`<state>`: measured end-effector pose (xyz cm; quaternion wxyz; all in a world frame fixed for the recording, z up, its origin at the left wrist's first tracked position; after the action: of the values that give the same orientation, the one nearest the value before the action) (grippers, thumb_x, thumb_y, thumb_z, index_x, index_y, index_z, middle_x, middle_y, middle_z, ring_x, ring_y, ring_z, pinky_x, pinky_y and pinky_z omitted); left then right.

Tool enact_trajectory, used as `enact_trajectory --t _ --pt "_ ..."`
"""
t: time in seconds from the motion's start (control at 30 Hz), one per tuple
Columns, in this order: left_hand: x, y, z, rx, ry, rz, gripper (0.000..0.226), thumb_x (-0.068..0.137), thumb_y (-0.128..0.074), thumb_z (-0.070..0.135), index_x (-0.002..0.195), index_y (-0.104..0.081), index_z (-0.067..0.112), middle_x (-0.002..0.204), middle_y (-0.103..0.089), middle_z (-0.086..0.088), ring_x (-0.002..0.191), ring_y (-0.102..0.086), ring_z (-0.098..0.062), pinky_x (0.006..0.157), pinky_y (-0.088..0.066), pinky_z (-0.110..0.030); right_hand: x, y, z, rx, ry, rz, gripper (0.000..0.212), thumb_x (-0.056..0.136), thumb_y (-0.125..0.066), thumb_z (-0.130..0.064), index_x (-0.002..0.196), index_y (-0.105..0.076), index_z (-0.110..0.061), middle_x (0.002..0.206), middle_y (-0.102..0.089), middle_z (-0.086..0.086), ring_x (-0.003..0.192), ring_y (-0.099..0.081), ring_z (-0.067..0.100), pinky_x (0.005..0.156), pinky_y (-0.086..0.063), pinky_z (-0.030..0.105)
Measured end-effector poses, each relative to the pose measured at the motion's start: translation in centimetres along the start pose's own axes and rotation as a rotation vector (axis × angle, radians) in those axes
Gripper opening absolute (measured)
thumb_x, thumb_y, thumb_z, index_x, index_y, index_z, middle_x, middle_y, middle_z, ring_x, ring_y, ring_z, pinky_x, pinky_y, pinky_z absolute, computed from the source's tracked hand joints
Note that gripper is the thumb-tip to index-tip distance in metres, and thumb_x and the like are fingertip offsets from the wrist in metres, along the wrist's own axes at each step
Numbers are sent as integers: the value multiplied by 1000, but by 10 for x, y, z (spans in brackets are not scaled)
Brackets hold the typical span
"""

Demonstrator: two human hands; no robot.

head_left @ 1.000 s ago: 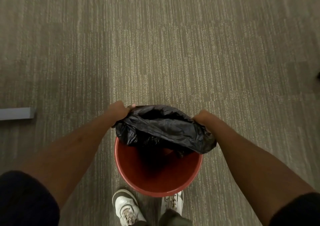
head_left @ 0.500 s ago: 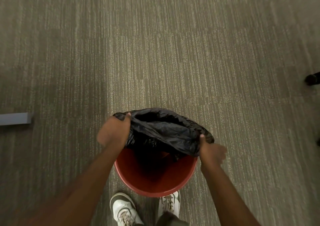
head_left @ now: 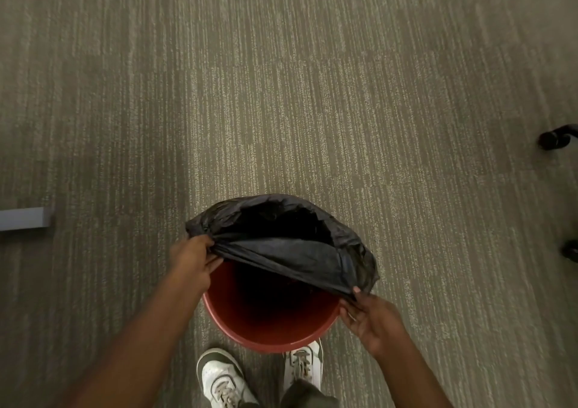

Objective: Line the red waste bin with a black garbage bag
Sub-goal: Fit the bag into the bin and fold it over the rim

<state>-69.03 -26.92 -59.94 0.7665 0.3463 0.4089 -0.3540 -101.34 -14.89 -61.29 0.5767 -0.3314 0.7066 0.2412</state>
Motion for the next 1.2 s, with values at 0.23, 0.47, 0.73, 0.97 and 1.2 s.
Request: enact_trajectory --t 0.23,0.47,0.73,0.97,1.2 --pt "-14 25 -43 -386 204 -110 28 94 -26 1 99 -53 8 114 -61 -15 104 -57 -29 95 -46 -43 -3 14 67 351 -66 -69 15 91 -41 4 95 -56 3 78 -76 19 71 -75 30 59 -61 46" --pt "-16 42 -60 -327 60 -297 48 92 -48 46 123 -61 12 111 -73 -10 108 -65 -27 95 -49 -44 -2 4 94 428 15 -65 30 99 -40 -16 114 -57 4 103 -72 22 93 -71 32 84 -54 55" --pt "-17 76 -92 44 -139 -196 41 61 -74 -11 99 -69 4 88 -77 -14 78 -74 -25 56 -58 -26 -2 0 120 342 -34 -58 16 89 -45 8 94 -59 2 80 -76 18 68 -74 27 60 -61 45" --pt "-20 88 -110 -67 9 -155 34 76 -41 -26 83 -60 1 64 -72 -12 51 -68 -19 41 -52 -24 5 14 135 111 -83 -58 29 75 -41 32 91 -52 11 61 -70 20 53 -69 28 45 -57 35" --pt "2 107 -132 -217 229 -127 23 79 -38 -1 81 -56 14 68 -66 -8 67 -55 -23 52 -54 -28 17 19 127 -129 -50 -21 20 74 -47 31 74 -55 13 54 -64 20 45 -64 26 43 -55 28"
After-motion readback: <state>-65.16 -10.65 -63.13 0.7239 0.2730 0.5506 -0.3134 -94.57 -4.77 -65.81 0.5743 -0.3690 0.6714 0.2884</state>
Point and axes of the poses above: each hand's wrist, its own x-axis towards the middle knuckle, its own y-axis out of the back of the hand, z = x × y, the point moved 4 cm from there along x, towards the middle knuckle
